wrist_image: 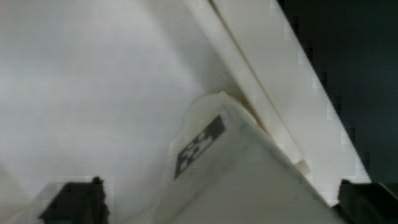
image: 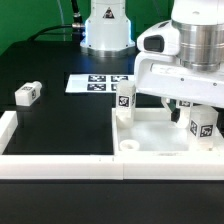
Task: Assemble square table
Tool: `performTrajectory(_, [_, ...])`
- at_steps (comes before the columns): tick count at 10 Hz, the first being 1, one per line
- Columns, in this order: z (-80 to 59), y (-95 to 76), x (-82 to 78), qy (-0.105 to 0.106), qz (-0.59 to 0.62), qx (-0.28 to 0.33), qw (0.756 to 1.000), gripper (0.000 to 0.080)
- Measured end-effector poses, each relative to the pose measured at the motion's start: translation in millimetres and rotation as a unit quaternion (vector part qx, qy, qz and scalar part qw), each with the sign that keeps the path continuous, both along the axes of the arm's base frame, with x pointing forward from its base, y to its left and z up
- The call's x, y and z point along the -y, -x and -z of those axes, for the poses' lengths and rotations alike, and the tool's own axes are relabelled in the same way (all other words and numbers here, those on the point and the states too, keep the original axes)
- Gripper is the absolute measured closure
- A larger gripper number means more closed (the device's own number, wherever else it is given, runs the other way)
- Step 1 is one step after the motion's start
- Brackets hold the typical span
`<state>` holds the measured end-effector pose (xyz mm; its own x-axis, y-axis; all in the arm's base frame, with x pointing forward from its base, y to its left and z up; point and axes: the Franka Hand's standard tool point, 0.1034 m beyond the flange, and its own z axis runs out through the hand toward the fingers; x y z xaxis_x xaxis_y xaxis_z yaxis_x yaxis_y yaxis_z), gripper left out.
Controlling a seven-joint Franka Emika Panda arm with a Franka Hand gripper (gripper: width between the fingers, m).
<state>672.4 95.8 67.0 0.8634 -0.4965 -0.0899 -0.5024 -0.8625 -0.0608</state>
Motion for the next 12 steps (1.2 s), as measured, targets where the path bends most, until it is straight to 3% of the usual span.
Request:
performTrajectory(3, [0.0,-0.2,1.6,-0.004,-0.097,0.01,0.995,0.0151])
performTrajectory(8, [0.2,-0.6,6.8,0.0,-0.268,0.023,0.963,0.0151])
performTrajectory(11, [0.3,-0.6,7.9,0.001,-0.294,0.025,0.955,0.016])
performTrajectory(12, [0.3,-0.6,7.9,0.001,-0.294,0.025,0.955,0.0347])
